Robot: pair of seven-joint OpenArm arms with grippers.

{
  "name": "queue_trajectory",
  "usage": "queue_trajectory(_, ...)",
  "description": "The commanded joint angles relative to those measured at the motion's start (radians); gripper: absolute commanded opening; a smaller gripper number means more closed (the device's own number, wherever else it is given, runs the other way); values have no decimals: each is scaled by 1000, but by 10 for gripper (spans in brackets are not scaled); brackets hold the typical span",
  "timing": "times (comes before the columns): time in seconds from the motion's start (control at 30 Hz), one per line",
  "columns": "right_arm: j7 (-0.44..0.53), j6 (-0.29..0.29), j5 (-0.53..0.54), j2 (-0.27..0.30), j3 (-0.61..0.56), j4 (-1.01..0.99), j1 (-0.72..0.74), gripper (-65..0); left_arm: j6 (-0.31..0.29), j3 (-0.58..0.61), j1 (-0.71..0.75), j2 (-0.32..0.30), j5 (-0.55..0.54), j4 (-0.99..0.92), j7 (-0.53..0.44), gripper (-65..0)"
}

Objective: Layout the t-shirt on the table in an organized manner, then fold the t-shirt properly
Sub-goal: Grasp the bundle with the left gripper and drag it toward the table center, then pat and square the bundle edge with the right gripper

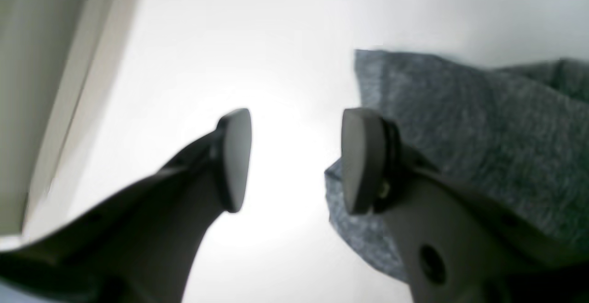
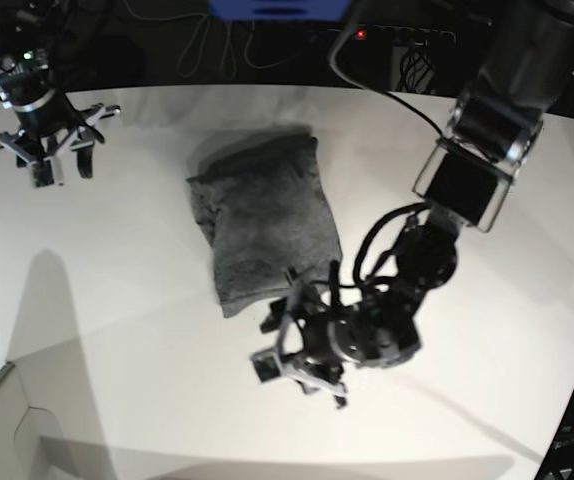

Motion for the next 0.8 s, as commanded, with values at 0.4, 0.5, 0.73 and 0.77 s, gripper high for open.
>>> queue_trajectory(0.4,24,0,12,-61,-411,48,48,-650,3,-901,400,-79,-14,157,-11,-461)
queue_trajectory(0.5,22,0,12,-62,-514,48,80,-650,3,-989,457,-84,-15,157,-11,-461)
queue_trajectory(0.73,22,0,12,-58,-593,-20,116,-650,3,-1105,612,-95,-15,256,-11,-461)
queue_trajectory(0.77,27,0,12,-55,-591,-43,116,-650,3,-1113,626,-95,-15,269,-11,-461)
